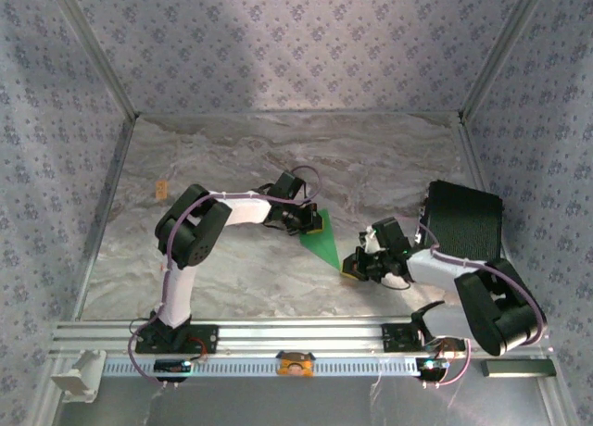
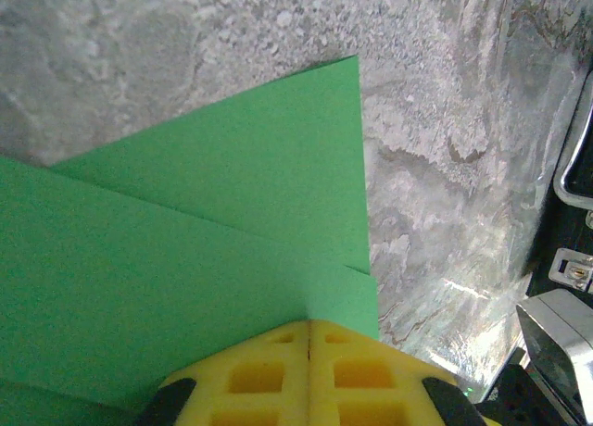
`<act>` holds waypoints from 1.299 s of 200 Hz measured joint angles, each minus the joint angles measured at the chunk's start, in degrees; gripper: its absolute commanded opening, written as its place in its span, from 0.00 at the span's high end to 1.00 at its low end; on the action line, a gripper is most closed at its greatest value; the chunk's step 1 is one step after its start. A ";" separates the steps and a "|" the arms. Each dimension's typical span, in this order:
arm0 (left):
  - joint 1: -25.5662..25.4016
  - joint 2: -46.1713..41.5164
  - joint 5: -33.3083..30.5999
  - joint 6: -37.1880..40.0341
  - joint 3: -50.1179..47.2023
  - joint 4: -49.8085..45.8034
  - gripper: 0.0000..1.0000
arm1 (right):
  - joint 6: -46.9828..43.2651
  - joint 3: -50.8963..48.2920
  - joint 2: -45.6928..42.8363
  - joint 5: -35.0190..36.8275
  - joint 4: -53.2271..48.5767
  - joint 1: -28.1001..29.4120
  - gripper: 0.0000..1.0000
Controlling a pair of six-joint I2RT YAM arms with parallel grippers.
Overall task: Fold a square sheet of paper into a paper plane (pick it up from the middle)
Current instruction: Fourth fold the wing at the center of the table, then turn over the paper at the center of the table.
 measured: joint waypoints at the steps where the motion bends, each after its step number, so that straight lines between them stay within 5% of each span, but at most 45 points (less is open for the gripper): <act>1: 0.00 0.00 0.00 0.00 0.00 0.00 0.97 | 0.00 0.02 -0.22 0.11 -0.24 0.00 0.95; 74: 0.11 0.22 1.07 -0.94 -0.20 0.98 0.98 | 1.99 3.04 -3.45 1.51 -3.63 -0.39 0.67; 260: 0.74 0.63 2.97 -4.13 -0.96 3.80 0.98 | 4.94 2.99 2.54 -0.31 0.66 -0.66 0.67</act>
